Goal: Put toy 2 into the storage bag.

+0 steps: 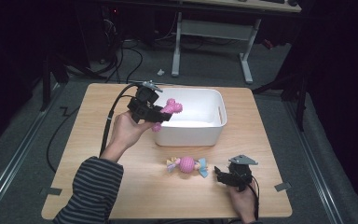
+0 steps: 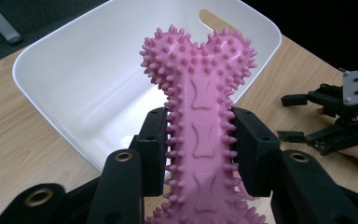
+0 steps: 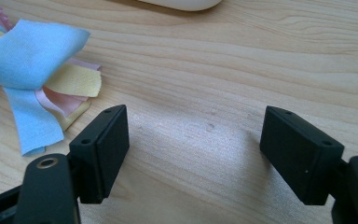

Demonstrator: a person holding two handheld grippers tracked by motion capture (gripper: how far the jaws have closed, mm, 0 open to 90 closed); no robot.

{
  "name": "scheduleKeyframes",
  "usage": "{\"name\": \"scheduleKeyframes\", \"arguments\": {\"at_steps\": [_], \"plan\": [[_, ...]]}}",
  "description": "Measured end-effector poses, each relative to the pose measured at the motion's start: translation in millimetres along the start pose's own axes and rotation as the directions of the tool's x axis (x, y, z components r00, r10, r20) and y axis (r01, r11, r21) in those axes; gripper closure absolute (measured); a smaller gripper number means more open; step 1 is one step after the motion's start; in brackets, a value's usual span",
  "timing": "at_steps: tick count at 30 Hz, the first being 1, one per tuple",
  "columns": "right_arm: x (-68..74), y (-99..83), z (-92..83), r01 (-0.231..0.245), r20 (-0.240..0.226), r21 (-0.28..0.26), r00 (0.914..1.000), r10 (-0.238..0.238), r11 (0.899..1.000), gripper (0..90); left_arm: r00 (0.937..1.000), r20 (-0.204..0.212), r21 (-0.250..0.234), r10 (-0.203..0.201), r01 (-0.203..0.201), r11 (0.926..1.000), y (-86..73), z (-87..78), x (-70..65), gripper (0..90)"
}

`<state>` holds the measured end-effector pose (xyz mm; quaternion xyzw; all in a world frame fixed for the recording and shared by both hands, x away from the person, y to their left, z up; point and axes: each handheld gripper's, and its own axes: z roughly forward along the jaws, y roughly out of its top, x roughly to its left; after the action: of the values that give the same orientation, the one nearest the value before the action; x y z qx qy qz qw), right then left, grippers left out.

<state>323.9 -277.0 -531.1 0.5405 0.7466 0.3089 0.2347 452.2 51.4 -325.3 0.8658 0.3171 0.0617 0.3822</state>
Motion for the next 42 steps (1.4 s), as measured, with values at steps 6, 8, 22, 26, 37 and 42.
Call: {"name": "scheduleKeyframes", "arguments": {"at_steps": [6,8,22,26,37,42], "plan": [[0.0,0.0,0.0,0.0,0.0,0.0,1.0,0.0,1.0,24.1,1.0,-0.002,0.011,-0.006,0.006,0.9999,2.2,6.1,5.2,58.6],[-0.1,0.1,0.1,0.001,-0.001,-0.001,1.0,-0.001,1.0,24.0,0.9999,-0.015,0.013,-0.004,0.004,0.9999,3.8,8.5,5.9,58.6],[0.0,0.1,0.0,-0.001,0.0,0.0,1.0,0.001,1.0,24.0,0.9999,-0.008,0.013,-0.011,0.011,0.9999,16.6,21.2,5.7,58.8],[-0.1,0.1,0.0,-0.001,0.0,0.0,1.0,0.001,1.0,24.0,0.9999,-0.014,0.012,-0.007,0.007,0.9999,19.6,28.1,5.3,58.7],[0.2,0.1,0.3,0.014,-0.007,-0.003,0.9999,-0.015,1.0,24.2,0.9995,-0.03,0.047,0.01,-0.008,0.9989,29.1,52.0,8.6,58.7],[0.6,0.2,0.3,0.014,-0.01,-0.002,0.9999,-0.014,1.0,24.2,0.9992,-0.039,0.045,0.005,-0.003,0.999,30.7,60.3,10.8,58.7]]}}
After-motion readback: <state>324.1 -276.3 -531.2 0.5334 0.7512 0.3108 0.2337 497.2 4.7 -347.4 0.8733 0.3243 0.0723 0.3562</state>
